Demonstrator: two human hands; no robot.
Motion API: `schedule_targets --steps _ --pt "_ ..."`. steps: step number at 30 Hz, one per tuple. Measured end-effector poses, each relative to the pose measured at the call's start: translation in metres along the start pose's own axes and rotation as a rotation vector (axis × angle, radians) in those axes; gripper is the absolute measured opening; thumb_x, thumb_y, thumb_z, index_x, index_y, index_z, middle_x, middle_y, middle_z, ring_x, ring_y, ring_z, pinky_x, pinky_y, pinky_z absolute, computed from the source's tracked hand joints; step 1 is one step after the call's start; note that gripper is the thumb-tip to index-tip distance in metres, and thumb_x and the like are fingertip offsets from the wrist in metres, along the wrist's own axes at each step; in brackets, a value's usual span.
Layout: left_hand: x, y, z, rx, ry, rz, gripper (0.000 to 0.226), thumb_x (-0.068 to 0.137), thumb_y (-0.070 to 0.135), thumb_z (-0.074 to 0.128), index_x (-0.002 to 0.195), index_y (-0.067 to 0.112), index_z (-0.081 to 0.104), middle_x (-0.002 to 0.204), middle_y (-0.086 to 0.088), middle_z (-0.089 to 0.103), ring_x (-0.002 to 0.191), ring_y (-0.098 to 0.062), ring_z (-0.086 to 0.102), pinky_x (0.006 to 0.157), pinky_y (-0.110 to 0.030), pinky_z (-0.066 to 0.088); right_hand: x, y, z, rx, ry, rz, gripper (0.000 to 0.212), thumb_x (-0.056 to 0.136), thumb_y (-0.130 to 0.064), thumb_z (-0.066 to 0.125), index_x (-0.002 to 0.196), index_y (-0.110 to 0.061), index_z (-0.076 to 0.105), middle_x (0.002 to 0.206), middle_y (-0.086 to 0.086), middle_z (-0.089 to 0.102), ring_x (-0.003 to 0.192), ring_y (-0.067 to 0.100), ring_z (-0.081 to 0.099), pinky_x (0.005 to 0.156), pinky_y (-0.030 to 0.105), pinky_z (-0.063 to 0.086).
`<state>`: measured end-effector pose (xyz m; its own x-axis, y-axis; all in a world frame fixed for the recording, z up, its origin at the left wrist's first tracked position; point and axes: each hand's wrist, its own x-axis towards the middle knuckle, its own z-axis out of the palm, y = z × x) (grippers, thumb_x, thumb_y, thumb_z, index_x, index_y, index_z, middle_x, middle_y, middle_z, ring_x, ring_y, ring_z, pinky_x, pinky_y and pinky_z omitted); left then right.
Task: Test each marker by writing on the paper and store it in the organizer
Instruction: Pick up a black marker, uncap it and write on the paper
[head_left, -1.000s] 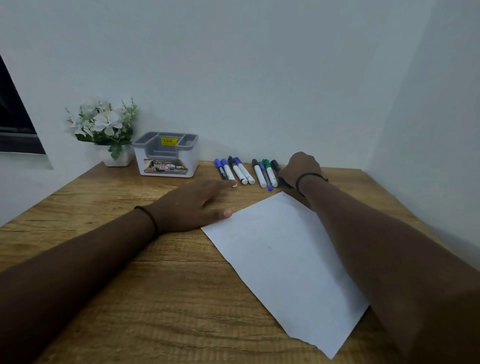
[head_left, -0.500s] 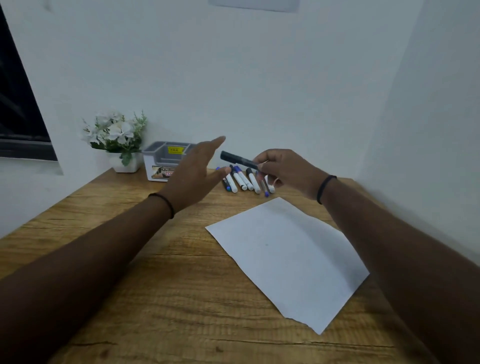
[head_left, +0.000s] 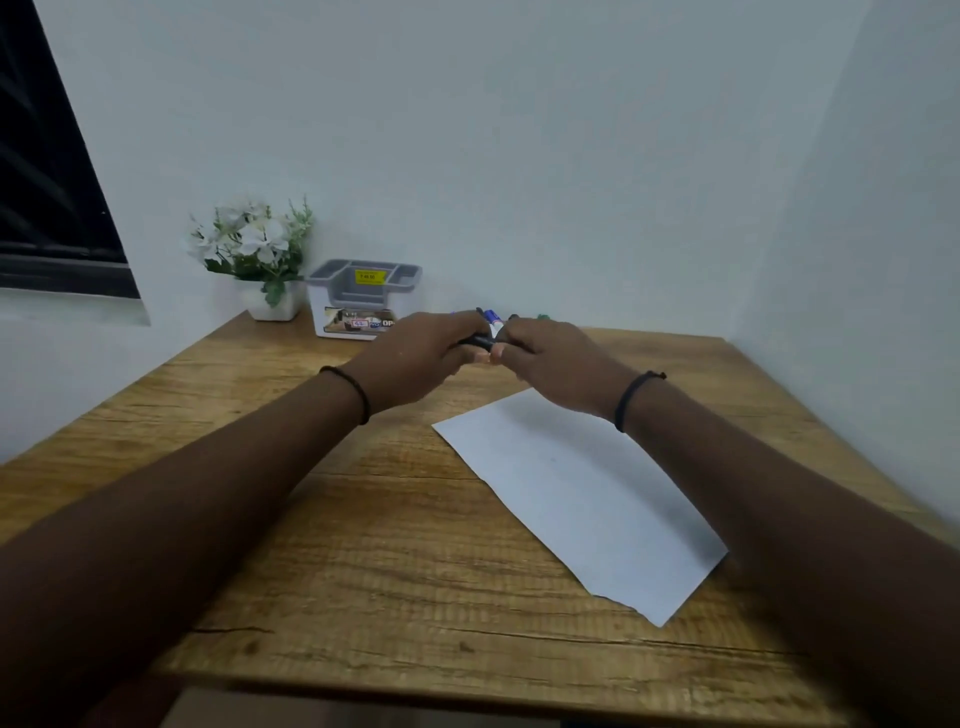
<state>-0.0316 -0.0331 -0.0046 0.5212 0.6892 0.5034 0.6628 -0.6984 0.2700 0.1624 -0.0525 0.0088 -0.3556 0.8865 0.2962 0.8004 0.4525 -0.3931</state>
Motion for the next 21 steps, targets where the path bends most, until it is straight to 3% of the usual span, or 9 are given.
schedule_targets --steps 3,9,13,15,17,19,21 --pt "-0.003 -0.006 0.003 0.119 0.04 0.09 0.015 0.098 0.033 0.047 0.102 0.021 0.054 0.084 0.0 0.065 0.072 -0.019 0.058 0.059 -0.034 0.043 -0.003 0.001 0.004 -0.084 0.064 -0.03 0.03 0.101 -0.036 0.048 0.09 -0.013 0.065 0.075 0.002 0.058 0.071 0.019 0.053 0.065 0.037 0.04" --pt "-0.003 -0.008 0.006 0.249 0.06 0.119 0.023 0.098 0.037 0.042 0.105 0.018 0.053 0.086 -0.003 0.066 0.069 -0.023 0.06 0.058 -0.037 0.047 -0.003 -0.002 0.007 -0.104 0.131 -0.036 0.035 0.099 -0.036 0.05 0.085 -0.01 0.069 0.076 0.007 0.063 0.072 0.023 0.059 0.064 0.036 0.044" --pt "-0.005 -0.021 -0.012 0.255 0.155 -0.025 0.015 0.098 0.024 0.044 0.103 0.015 0.055 0.089 -0.004 0.067 0.075 -0.023 0.061 0.058 -0.029 0.044 -0.006 0.008 0.0 -0.051 0.128 0.069 0.045 0.098 -0.044 0.051 0.076 -0.008 0.069 0.066 0.004 0.06 0.063 0.019 0.056 0.062 0.036 0.043" --pt "-0.011 -0.039 -0.028 0.196 0.267 -0.088 0.016 0.099 0.024 0.042 0.099 0.013 0.054 0.088 0.001 0.062 0.074 -0.016 0.056 0.058 -0.023 0.042 -0.011 0.018 -0.007 0.113 0.1 0.157 0.043 0.1 -0.043 0.052 0.075 -0.013 0.071 0.058 -0.003 0.054 0.054 0.011 0.049 0.058 0.032 0.038" --pt "-0.015 -0.052 -0.031 0.198 0.297 -0.105 0.021 0.1 0.03 0.04 0.094 0.013 0.052 0.086 0.001 0.059 0.073 -0.018 0.054 0.06 -0.032 0.042 -0.015 0.023 -0.011 0.367 0.019 0.211 0.033 0.102 -0.035 0.05 0.094 -0.012 0.072 0.061 -0.003 0.054 0.048 0.006 0.041 0.052 0.024 0.031" --pt "-0.015 -0.048 -0.021 0.193 0.196 -0.125 0.025 0.1 0.033 0.039 0.095 0.013 0.052 0.085 -0.002 0.058 0.074 -0.022 0.055 0.06 -0.034 0.041 -0.017 0.026 -0.012 0.53 -0.055 0.22 0.022 0.104 -0.023 0.047 0.121 -0.022 0.061 0.072 0.001 0.059 0.05 0.008 0.041 0.045 0.021 0.029" --pt "-0.012 -0.037 -0.009 0.182 0.069 -0.115 0.028 0.099 0.036 0.038 0.098 0.012 0.053 0.087 -0.003 0.059 0.076 -0.022 0.056 0.064 -0.036 0.044 -0.02 0.021 -0.012 0.58 -0.064 0.198 0.035 0.103 -0.011 0.042 0.125 -0.033 0.056 0.082 0.002 0.063 0.054 0.011 0.049 0.042 0.02 0.033"
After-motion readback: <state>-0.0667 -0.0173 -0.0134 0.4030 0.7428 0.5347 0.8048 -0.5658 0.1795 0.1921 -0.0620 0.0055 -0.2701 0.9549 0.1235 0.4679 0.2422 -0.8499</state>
